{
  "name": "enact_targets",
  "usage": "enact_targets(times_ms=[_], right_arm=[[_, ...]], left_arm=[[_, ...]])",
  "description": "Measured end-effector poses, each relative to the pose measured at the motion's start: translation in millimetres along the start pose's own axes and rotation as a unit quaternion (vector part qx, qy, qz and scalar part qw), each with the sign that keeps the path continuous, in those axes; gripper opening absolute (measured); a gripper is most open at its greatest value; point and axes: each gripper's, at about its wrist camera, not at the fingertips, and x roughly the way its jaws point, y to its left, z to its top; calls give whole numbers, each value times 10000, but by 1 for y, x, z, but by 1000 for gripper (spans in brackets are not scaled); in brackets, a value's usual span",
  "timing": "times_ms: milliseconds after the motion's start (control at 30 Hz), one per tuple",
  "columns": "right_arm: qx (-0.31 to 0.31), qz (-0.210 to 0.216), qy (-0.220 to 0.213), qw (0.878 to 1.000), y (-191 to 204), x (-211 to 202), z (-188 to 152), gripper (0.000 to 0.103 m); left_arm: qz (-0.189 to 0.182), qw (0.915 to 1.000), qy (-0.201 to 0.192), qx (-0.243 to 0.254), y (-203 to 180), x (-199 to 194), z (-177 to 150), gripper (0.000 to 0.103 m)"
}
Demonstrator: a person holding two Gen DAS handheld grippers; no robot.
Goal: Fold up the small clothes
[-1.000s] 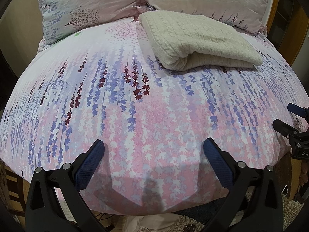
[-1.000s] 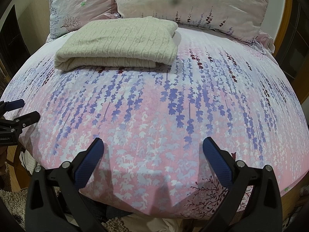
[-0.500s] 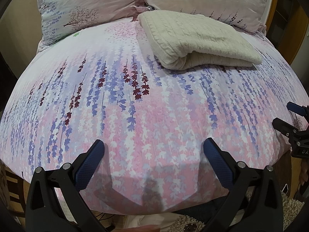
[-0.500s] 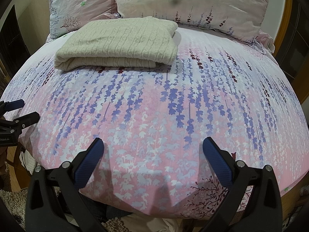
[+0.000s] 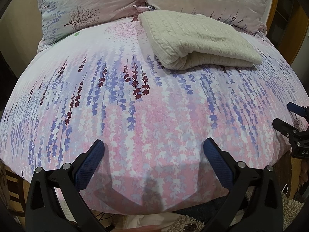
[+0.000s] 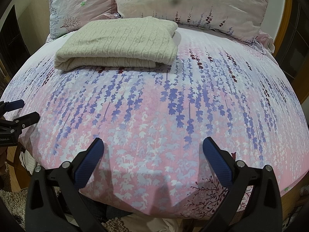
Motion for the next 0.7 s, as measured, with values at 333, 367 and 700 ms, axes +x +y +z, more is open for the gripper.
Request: enact_targets(times_ms=[333,367,700], right_arm=[[-3,1,-1,10000,0,0,0,101],[-2,1,-2,10000,0,0,0,101],[-5,3,-1,10000,0,0,0,101]], left_arm=[[-4,10000,3,6,1,0,0,102],[-4,10000,4,6,1,0,0,102],[-6,10000,4,11,1,0,1,102]])
